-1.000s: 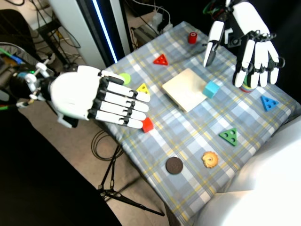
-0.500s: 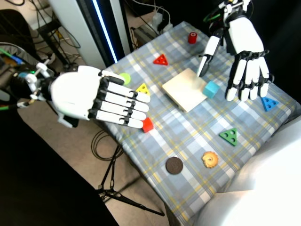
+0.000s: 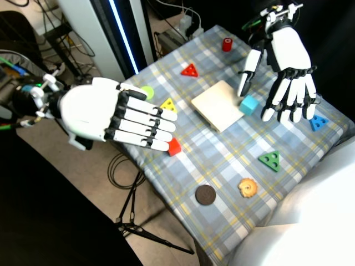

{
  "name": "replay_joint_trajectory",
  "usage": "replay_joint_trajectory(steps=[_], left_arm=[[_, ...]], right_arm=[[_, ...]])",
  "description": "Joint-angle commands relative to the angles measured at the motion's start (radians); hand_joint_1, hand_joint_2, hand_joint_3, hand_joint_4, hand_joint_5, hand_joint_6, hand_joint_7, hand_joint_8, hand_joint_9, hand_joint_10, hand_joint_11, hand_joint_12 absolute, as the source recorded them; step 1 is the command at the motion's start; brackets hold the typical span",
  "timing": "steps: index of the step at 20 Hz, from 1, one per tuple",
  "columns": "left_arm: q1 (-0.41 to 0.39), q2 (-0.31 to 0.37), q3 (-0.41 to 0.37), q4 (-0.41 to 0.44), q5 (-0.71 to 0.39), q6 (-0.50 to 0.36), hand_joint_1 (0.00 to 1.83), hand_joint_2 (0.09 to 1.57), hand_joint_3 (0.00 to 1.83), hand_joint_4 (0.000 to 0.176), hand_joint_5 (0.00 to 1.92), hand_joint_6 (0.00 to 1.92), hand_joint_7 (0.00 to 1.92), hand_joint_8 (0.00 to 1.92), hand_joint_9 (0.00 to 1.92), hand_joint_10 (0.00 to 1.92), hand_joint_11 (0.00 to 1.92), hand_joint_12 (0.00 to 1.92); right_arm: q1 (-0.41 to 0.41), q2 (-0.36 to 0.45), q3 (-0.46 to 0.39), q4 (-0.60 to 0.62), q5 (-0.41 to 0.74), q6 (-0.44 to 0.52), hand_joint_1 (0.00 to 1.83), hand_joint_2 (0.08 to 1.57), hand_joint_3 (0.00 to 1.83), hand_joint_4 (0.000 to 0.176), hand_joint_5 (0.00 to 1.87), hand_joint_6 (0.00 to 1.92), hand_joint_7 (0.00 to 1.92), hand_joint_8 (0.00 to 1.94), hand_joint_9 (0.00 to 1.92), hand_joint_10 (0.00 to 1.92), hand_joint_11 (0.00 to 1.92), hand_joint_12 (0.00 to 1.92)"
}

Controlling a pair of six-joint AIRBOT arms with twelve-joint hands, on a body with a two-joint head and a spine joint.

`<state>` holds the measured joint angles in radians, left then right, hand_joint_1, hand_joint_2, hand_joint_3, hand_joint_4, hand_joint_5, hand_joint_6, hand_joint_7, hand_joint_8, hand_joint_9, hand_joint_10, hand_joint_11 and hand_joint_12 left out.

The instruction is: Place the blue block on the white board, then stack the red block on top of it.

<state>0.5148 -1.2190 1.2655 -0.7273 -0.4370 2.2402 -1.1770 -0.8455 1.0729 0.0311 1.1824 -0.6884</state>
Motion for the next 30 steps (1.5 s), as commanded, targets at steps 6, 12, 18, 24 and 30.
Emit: replay_joint_trajectory(steps=[6, 12, 18, 24, 30], left_arm=[[-0.011, -0.012, 0.012, 0.01, -0.091, -0.004, 0.95, 0.95, 0.0, 0.133, 0.88, 0.01, 0.59, 0.01, 0.39, 0.01, 0.0, 0.38], [-0.009, -0.017, 0.015, 0.001, -0.091, -0.004, 0.95, 0.98, 0.0, 0.11, 0.96, 0.01, 0.62, 0.01, 0.4, 0.0, 0.0, 0.44], [-0.009, -0.021, 0.016, -0.001, -0.095, -0.004, 1.03, 1.09, 0.0, 0.176, 1.02, 0.91, 0.7, 0.01, 0.46, 0.01, 0.0, 0.54], [-0.001, 0.002, -0.025, 0.049, -0.13, -0.056, 1.03, 1.1, 0.0, 0.176, 1.01, 0.92, 0.72, 0.0, 0.47, 0.0, 0.0, 0.52], [0.003, 0.051, -0.114, 0.242, -0.196, -0.214, 1.03, 1.09, 0.0, 0.176, 1.01, 0.91, 0.7, 0.0, 0.41, 0.0, 0.0, 0.49]], right_arm=[[0.008, -0.001, 0.004, 0.021, 0.12, 0.005, 0.16, 1.46, 0.0, 0.001, 0.4, 0.0, 0.41, 0.0, 0.36, 0.0, 0.33, 0.02], [0.008, -0.002, 0.004, 0.021, 0.12, 0.005, 0.16, 1.46, 0.0, 0.007, 0.4, 0.0, 0.4, 0.0, 0.37, 0.0, 0.33, 0.02], [0.008, -0.003, 0.004, 0.021, 0.12, 0.006, 0.15, 1.46, 0.0, 0.002, 0.4, 0.0, 0.4, 0.0, 0.36, 0.0, 0.32, 0.01], [0.007, -0.003, 0.004, 0.021, 0.12, 0.006, 0.13, 1.46, 0.0, 0.004, 0.4, 0.0, 0.4, 0.0, 0.37, 0.0, 0.34, 0.02], [0.004, -0.009, 0.007, 0.022, 0.12, 0.006, 0.13, 1.47, 0.0, 0.009, 0.4, 0.0, 0.41, 0.0, 0.37, 0.0, 0.34, 0.02]])
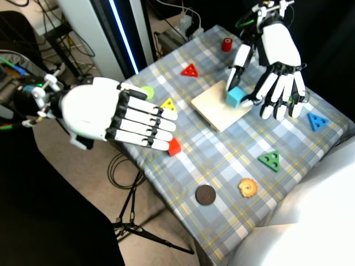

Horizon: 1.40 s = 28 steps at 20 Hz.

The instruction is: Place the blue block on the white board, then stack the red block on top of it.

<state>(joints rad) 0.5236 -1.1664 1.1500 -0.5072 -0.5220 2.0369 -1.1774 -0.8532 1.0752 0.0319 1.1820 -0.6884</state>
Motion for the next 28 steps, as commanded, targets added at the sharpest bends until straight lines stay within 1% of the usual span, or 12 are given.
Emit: replay_joint_trajectory(steps=[1, 3, 6, 7, 8, 11, 15, 21, 22, 23, 24, 28], left_arm=[[-0.001, 0.002, -0.011, 0.041, -0.113, -0.01, 1.04, 1.08, 0.0, 0.175, 1.04, 0.87, 0.71, 0.0, 0.41, 0.0, 0.0, 0.48], [0.008, 0.002, -0.027, 0.068, -0.108, -0.01, 1.06, 1.07, 0.0, 0.164, 1.08, 0.8, 0.72, 0.0, 0.42, 0.0, 0.0, 0.44], [0.018, -0.007, -0.025, 0.072, -0.091, -0.01, 1.05, 1.08, 0.0, 0.157, 1.04, 0.87, 0.74, 0.0, 0.4, 0.0, 0.0, 0.44], [0.02, -0.011, -0.019, 0.068, -0.082, -0.01, 1.06, 1.08, 0.0, 0.133, 1.04, 0.87, 0.73, 0.0, 0.4, 0.0, 0.0, 0.43], [0.021, -0.017, -0.01, 0.064, -0.073, -0.01, 1.06, 1.08, 0.0, 0.128, 1.04, 0.87, 0.73, 0.0, 0.41, 0.0, 0.0, 0.43], [0.02, -0.033, 0.023, 0.038, -0.043, -0.01, 1.03, 1.09, 0.0, 0.173, 1.01, 0.91, 0.7, 0.0, 0.39, 0.0, 0.0, 0.38], [0.02, -0.038, 0.03, 0.026, -0.033, -0.011, 1.03, 1.09, 0.0, 0.176, 1.01, 0.92, 0.67, 0.0, 0.36, 0.0, 0.0, 0.34], [0.021, -0.039, 0.032, 0.024, -0.026, -0.011, 1.04, 1.08, 0.0, 0.176, 1.04, 0.87, 0.62, 0.0, 0.35, 0.0, 0.0, 0.39], [0.021, -0.038, 0.032, 0.024, -0.026, -0.011, 1.04, 1.01, 0.0, 0.084, 0.92, 0.33, 0.61, 0.0, 0.34, 0.0, 0.0, 0.38], [0.021, -0.038, 0.031, 0.024, -0.026, -0.011, 1.04, 0.98, 0.0, 0.054, 0.95, 0.11, 0.6, 0.0, 0.34, 0.0, 0.0, 0.38], [0.022, -0.038, 0.03, 0.024, -0.025, -0.011, 1.05, 0.97, 0.0, 0.046, 0.96, 0.03, 0.6, 0.0, 0.34, 0.0, 0.0, 0.39], [0.025, -0.035, 0.026, 0.024, -0.03, -0.011, 1.05, 0.97, 0.0, 0.063, 0.92, 0.0, 0.59, 0.0, 0.35, 0.0, 0.0, 0.41]], right_arm=[[0.005, -0.002, 0.005, 0.021, 0.12, 0.006, 0.13, 1.47, 0.0, 0.009, 0.39, 0.0, 0.41, 0.0, 0.37, 0.0, 0.34, 0.02], [0.005, -0.004, 0.006, 0.021, 0.12, 0.006, 0.14, 1.48, 0.01, 0.006, 0.4, 0.0, 0.41, 0.0, 0.37, 0.0, 0.34, 0.02], [0.005, -0.005, 0.007, 0.021, 0.12, 0.008, 0.14, 1.47, 0.0, 0.015, 0.39, 0.0, 0.41, 0.0, 0.37, 0.0, 0.34, 0.02], [0.005, -0.005, 0.008, 0.021, 0.12, 0.009, 0.14, 1.47, 0.0, 0.018, 0.39, 0.0, 0.41, 0.0, 0.37, 0.0, 0.34, 0.02], [0.005, -0.005, 0.008, 0.021, 0.12, 0.01, 0.14, 1.47, 0.0, 0.019, 0.39, 0.0, 0.41, 0.0, 0.37, 0.0, 0.34, 0.02], [0.005, -0.006, 0.008, 0.021, 0.12, 0.011, 0.14, 1.46, 0.0, 0.011, 0.39, 0.0, 0.4, 0.0, 0.36, 0.0, 0.33, 0.02], [0.004, -0.006, 0.008, 0.021, 0.12, 0.016, 0.12, 1.46, 0.0, 0.021, 0.39, 0.0, 0.4, 0.0, 0.36, 0.0, 0.34, 0.02], [0.004, -0.006, 0.008, 0.026, 0.12, 0.016, 0.13, 1.46, 0.0, 0.015, 0.39, 0.0, 0.4, 0.0, 0.37, 0.0, 0.33, 0.01], [0.004, -0.006, 0.008, 0.026, 0.12, 0.016, 0.13, 1.46, 0.0, 0.012, 0.4, 0.0, 0.41, 0.0, 0.37, 0.0, 0.33, 0.01], [0.003, -0.006, 0.008, 0.027, 0.12, 0.016, 0.14, 1.46, 0.0, 0.007, 0.39, 0.0, 0.41, 0.0, 0.37, 0.0, 0.33, 0.01], [0.003, -0.006, 0.008, 0.028, 0.12, 0.016, 0.14, 1.46, 0.0, 0.008, 0.39, 0.0, 0.41, 0.0, 0.37, 0.0, 0.33, 0.01], [0.003, -0.006, 0.008, 0.03, 0.12, 0.016, 0.15, 1.46, 0.0, 0.009, 0.4, 0.0, 0.42, 0.01, 0.38, 0.0, 0.34, 0.02]])
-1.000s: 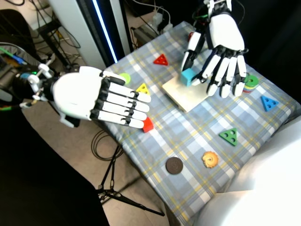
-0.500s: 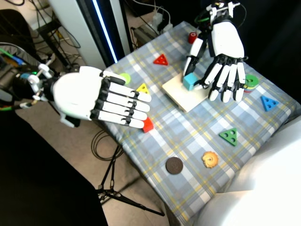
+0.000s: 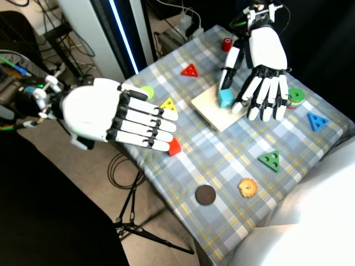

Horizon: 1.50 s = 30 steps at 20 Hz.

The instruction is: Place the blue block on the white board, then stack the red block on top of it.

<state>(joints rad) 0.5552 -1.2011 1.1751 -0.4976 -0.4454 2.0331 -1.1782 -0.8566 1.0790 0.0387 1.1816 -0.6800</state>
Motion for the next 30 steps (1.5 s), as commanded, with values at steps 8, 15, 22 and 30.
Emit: replay_joint_trajectory(steps=[8, 15, 22, 30], left_arm=[[0.039, 0.094, -0.136, 0.037, -0.298, -0.012, 0.83, 0.9, 0.0, 0.174, 0.33, 0.0, 0.31, 0.0, 0.14, 0.0, 0.0, 0.21], [0.145, 0.264, -0.225, 0.196, -0.495, -0.469, 0.57, 0.85, 0.0, 0.176, 0.08, 0.0, 0.07, 0.0, 0.01, 0.0, 0.05, 0.02], [0.292, 0.38, -0.276, 0.269, -0.724, -0.819, 0.65, 0.86, 0.0, 0.116, 0.15, 0.01, 0.09, 0.0, 0.04, 0.01, 0.05, 0.03], [0.35, 0.405, -0.313, 0.254, -0.82, -0.821, 0.71, 0.84, 0.0, 0.155, 0.15, 0.01, 0.12, 0.01, 0.04, 0.0, 0.04, 0.03]], right_arm=[[0.027, -0.021, 0.018, 0.023, 0.11, 0.009, 0.28, 1.39, 0.0, 0.023, 0.36, 0.0, 0.37, 0.0, 0.33, 0.0, 0.32, 0.01], [0.132, -0.088, 0.106, -0.008, -0.093, 0.009, 0.67, 1.1, 0.0, 0.021, 0.37, 0.01, 0.38, 0.0, 0.34, 0.01, 0.32, 0.02], [0.211, -0.157, 0.186, -0.009, -0.278, -0.041, 0.89, 1.03, 0.0, 0.0, 0.45, 0.02, 0.37, 0.0, 0.36, 0.01, 0.37, 0.04], [0.237, -0.171, 0.192, 0.0, -0.314, -0.096, 0.89, 1.03, 0.0, 0.017, 0.58, 0.0, 0.43, 0.0, 0.43, 0.0, 0.07, 0.91]])
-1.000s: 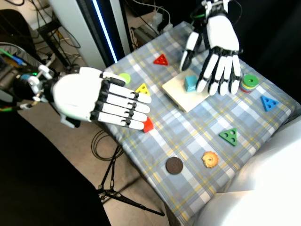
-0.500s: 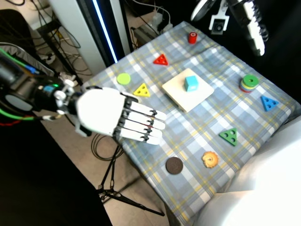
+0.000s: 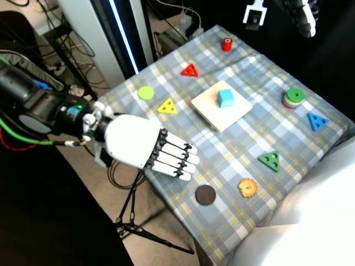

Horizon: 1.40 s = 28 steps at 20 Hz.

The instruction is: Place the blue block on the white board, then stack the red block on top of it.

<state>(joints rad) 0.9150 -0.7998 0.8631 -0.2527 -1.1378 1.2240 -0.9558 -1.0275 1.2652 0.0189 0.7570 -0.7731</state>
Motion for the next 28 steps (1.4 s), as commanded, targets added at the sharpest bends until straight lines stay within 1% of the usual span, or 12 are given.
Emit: replay_joint_trajectory(steps=[1, 3, 9, 10, 11, 12, 13, 17, 21, 23, 27, 28], left_arm=[[-0.008, 0.004, -0.001, 0.006, -0.128, -0.013, 0.72, 0.84, 0.0, 0.158, 0.15, 0.01, 0.12, 0.01, 0.04, 0.0, 0.04, 0.03], [-0.003, 0.003, -0.001, 0.002, -0.134, -0.018, 0.71, 0.84, 0.0, 0.167, 0.16, 0.01, 0.12, 0.01, 0.05, 0.01, 0.04, 0.03], [0.008, -0.004, -0.001, -0.01, -0.145, -0.022, 0.72, 0.85, 0.0, 0.158, 0.18, 0.01, 0.14, 0.0, 0.06, 0.0, 0.04, 0.04], [0.009, -0.005, -0.001, -0.011, -0.145, -0.022, 0.72, 0.85, 0.0, 0.157, 0.18, 0.01, 0.14, 0.01, 0.06, 0.0, 0.04, 0.04], [0.011, -0.006, -0.001, -0.012, -0.145, -0.022, 0.73, 0.84, 0.0, 0.165, 0.17, 0.0, 0.15, 0.01, 0.05, 0.0, 0.04, 0.04], [0.013, -0.007, -0.001, -0.013, -0.145, -0.023, 0.72, 0.84, 0.0, 0.169, 0.17, 0.0, 0.15, 0.01, 0.06, 0.0, 0.04, 0.04], [0.016, -0.008, -0.001, -0.015, -0.145, -0.026, 0.72, 0.83, 0.0, 0.173, 0.17, 0.0, 0.16, 0.01, 0.06, 0.0, 0.05, 0.05], [0.025, -0.009, -0.001, -0.019, -0.15, -0.036, 0.71, 0.84, 0.0, 0.165, 0.17, 0.0, 0.16, 0.01, 0.07, 0.0, 0.05, 0.06], [0.028, -0.004, -0.001, -0.02, -0.15, -0.038, 0.7, 0.85, 0.0, 0.171, 0.17, 0.0, 0.16, 0.0, 0.06, 0.0, 0.03, 0.06], [0.033, 0.007, -0.002, -0.015, -0.147, -0.043, 0.69, 0.85, 0.0, 0.162, 0.17, 0.0, 0.17, 0.0, 0.07, 0.0, 0.04, 0.07], [0.06, 0.034, -0.011, -0.017, -0.142, -0.044, 0.6, 0.88, 0.01, 0.176, 0.18, 0.0, 0.18, 0.01, 0.08, 0.01, 0.06, 0.09], [0.065, 0.037, -0.011, -0.02, -0.142, -0.044, 0.54, 0.91, 0.01, 0.173, 0.19, 0.01, 0.19, 0.01, 0.09, 0.0, 0.01, 0.24]], right_arm=[[0.016, -0.004, 0.009, 0.02, 0.105, -0.005, 0.89, 1.03, 0.0, 0.016, 0.59, 0.0, 0.44, 0.0, 0.44, 0.0, 0.06, 0.93], [0.018, -0.012, 0.016, 0.02, 0.096, -0.005, 0.94, 1.03, 0.0, 0.0, 0.65, 0.01, 0.48, 0.0, 0.46, 0.01, 0.06, 0.96], [0.032, -0.024, 0.028, 0.02, 0.086, -0.006, 1.0, 1.06, 0.0, 0.0, 0.85, 0.02, 0.61, 0.01, 0.57, 0.01, 0.15, 0.89], [0.034, -0.024, 0.029, 0.02, 0.086, -0.006, 1.04, 1.11, 0.0, 0.051, 0.94, 0.8, 0.64, 0.01, 0.6, 0.01, 0.17, 0.92], [0.035, -0.024, 0.029, 0.02, 0.086, -0.006, 1.05, 1.13, 0.0, 0.034, 0.92, 1.02, 0.67, 0.01, 0.63, 0.01, 0.18, 0.95], [0.036, -0.024, 0.03, 0.021, 0.086, -0.006, 1.06, 1.14, 0.0, 0.015, 0.92, 1.06, 0.69, 0.01, 0.65, 0.01, 0.18, 0.97], [0.037, -0.024, 0.03, 0.022, 0.086, -0.006, 1.08, 1.14, 0.0, 0.0, 0.93, 1.06, 0.71, 0.01, 0.67, 0.02, 0.18, 1.02], [0.039, -0.024, 0.03, 0.023, 0.086, -0.006, 1.11, 1.13, 0.0, 0.0, 0.95, 1.03, 0.77, 0.01, 0.71, 0.02, 0.17, 1.13], [0.069, -0.021, 0.029, -0.035, 0.086, 0.024, 1.12, 1.11, 0.0, 0.0, 0.99, 0.97, 0.79, 0.01, 0.72, 0.01, 0.18, 1.1], [0.127, -0.013, 0.029, -0.135, 0.086, 0.083, 1.11, 1.1, 0.0, 0.0, 1.02, 0.91, 0.8, 0.01, 0.71, 0.01, 0.19, 1.08], [0.273, -0.017, 0.039, -0.335, 0.087, 0.182, 1.12, 1.09, 0.0, 0.0, 1.04, 0.88, 0.83, 0.0, 0.7, 0.0, 0.18, 0.97], [0.304, -0.021, 0.04, -0.368, 0.087, 0.194, 1.12, 1.09, 0.0, 0.0, 1.04, 0.88, 0.84, 0.0, 0.71, 0.0, 0.19, 0.97]])
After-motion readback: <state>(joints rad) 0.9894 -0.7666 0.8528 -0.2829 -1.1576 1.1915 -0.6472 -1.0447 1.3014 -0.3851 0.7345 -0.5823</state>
